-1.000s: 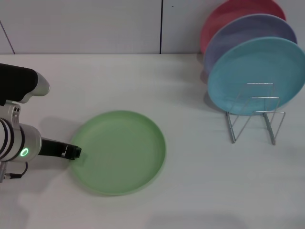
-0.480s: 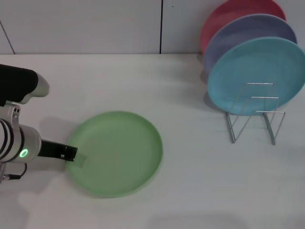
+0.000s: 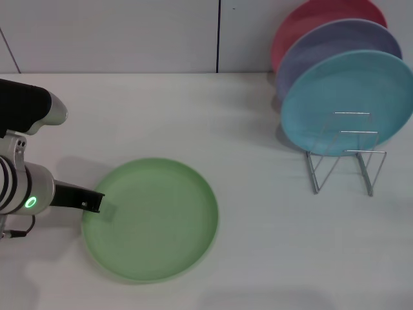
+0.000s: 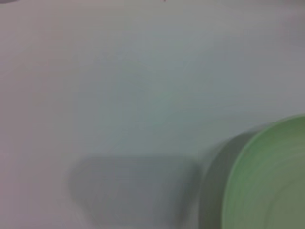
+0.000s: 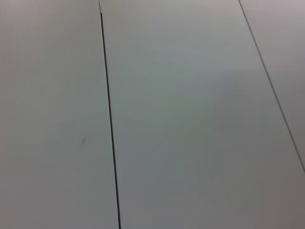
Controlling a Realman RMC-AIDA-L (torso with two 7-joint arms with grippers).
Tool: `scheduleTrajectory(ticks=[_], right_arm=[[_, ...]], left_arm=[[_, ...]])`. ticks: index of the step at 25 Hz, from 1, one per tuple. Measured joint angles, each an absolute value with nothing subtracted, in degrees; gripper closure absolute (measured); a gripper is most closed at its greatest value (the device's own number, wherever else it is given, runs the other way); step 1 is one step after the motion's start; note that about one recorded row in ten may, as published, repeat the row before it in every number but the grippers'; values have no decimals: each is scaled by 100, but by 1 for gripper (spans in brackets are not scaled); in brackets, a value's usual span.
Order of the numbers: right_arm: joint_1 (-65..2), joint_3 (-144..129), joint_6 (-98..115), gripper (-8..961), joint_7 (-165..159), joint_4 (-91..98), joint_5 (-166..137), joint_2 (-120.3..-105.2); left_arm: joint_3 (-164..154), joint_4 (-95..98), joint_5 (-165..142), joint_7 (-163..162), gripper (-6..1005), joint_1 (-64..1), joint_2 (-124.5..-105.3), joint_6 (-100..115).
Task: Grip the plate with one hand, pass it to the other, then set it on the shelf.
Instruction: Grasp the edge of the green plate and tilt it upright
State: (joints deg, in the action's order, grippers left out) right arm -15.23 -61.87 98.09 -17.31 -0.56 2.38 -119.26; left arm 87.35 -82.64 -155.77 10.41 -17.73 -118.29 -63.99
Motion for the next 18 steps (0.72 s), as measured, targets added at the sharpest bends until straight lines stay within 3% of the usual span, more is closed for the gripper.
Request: scheduleTrajectory(ticks=[6, 12, 15, 18], right_arm=[[-1530, -6212, 9788, 137, -1762, -42, 84, -11917], [-1515, -6265, 9622, 137, -2273, 345, -826, -11809], [-1306, -6265, 8954, 137, -2958, 1539, -1950, -11772], [-1043, -6284, 8160, 136, -3500, 2806, -2831, -11877]], left_arm=[[8772, -8351, -15559, 1071, 943, -1765, -11821, -6326], [8788, -8711, -15536, 1175, 950, -1654, -11823, -6120], [8796, -8811, -15521, 1195, 953, -1693, -11821, -6086], [8798, -8867, -15516, 1196, 957, -1713, -11817, -6090]])
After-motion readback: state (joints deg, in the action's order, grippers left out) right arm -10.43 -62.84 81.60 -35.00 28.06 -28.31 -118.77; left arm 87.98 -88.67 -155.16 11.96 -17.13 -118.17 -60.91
